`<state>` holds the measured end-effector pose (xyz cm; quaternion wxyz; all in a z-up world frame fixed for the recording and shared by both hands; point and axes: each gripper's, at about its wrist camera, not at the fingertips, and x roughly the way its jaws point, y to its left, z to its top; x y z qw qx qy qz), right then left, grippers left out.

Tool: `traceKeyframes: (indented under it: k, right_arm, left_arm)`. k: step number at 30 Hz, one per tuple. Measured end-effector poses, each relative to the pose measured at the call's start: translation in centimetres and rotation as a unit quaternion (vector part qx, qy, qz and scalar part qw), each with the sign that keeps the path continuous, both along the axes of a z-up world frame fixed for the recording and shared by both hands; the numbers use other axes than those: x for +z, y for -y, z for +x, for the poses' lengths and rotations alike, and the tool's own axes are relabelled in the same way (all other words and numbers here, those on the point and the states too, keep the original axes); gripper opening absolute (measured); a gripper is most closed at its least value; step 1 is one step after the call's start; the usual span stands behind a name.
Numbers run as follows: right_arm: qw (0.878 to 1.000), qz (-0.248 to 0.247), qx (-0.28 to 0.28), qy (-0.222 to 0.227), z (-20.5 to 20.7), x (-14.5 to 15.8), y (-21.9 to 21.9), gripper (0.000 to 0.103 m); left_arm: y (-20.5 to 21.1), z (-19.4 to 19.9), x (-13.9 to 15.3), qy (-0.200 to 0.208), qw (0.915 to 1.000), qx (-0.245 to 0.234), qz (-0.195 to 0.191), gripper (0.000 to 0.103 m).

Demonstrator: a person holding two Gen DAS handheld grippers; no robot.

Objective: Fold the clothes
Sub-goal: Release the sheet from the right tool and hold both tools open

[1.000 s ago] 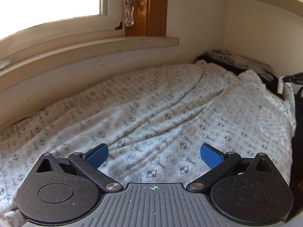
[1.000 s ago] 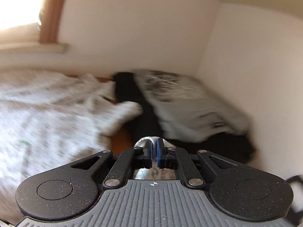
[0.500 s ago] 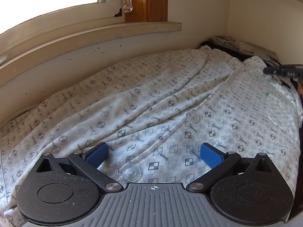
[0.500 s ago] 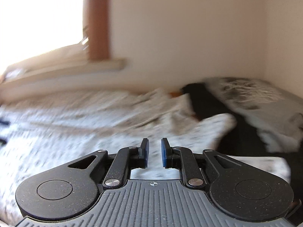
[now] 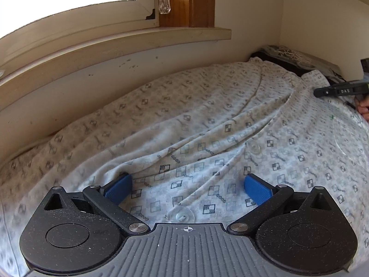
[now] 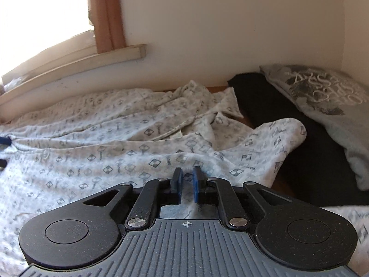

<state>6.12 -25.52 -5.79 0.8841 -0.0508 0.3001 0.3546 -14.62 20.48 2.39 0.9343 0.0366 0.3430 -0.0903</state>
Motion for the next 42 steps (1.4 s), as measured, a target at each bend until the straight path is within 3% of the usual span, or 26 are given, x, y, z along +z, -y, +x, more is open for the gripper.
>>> traceKeyframes:
  k: [11, 19, 21, 22, 23, 25, 26, 31, 36, 42]
  right_arm:
    - [0.999, 0.03, -0.009, -0.039, 3.1, -0.3, -1.3, 0.002]
    - [0.998, 0.046, -0.013, -0.05, 3.4, -1.5, -1.5, 0.0]
    - [0.998, 0.039, -0.009, -0.044, 2.5, -1.5, -1.3, 0.004]
    - [0.999, 0.031, -0.004, -0.038, 1.9, -1.3, -1.1, 0.01]
    - [0.999, 0.018, -0.001, -0.028, 1.2, -1.1, -1.1, 0.024]
    - [1.0, 0.003, 0.003, -0.007, -0.8, -0.4, -0.2, 0.046]
    - [1.0, 0.003, 0.001, 0.003, -1.9, 0.0, 0.6, 0.05]
    - [0.998, -0.034, -0.017, 0.057, -7.4, 1.0, 4.5, 0.053]
    - [0.998, -0.013, -0.041, 0.048, -10.9, 0.8, 8.1, 0.057]
    - [0.995, -0.051, -0.026, 0.084, -14.2, 0.9, 6.2, 0.063]
  left_arm:
    - [-3.1, 5.2, -0.2, -0.001, 0.9999, -0.014, 0.001, 0.103]
    - [-3.7, 6.5, -0.1, 0.006, 0.9998, -0.015, 0.011, 0.103]
    - [-3.6, 6.3, -0.1, 0.006, 0.9998, -0.013, 0.013, 0.103]
    - [-3.6, 6.2, 0.0, 0.007, 0.9998, -0.011, 0.014, 0.103]
    - [-3.5, 6.0, 0.0, 0.008, 0.9998, -0.008, 0.016, 0.103]
    - [-3.1, 5.3, 0.2, 0.015, 0.9994, 0.001, 0.03, 0.103]
    - [-2.8, 4.8, 0.4, 0.019, 0.9992, 0.006, 0.034, 0.103]
    - [-2.5, 0.9, 1.8, 0.024, 0.9991, 0.026, 0.021, 0.103]
    - [-3.3, -5.3, 3.3, 0.026, 0.9974, 0.067, -0.007, 0.103]
    - [-5.1, -13.3, 3.7, 0.02, 0.993, 0.116, -0.01, 0.103]
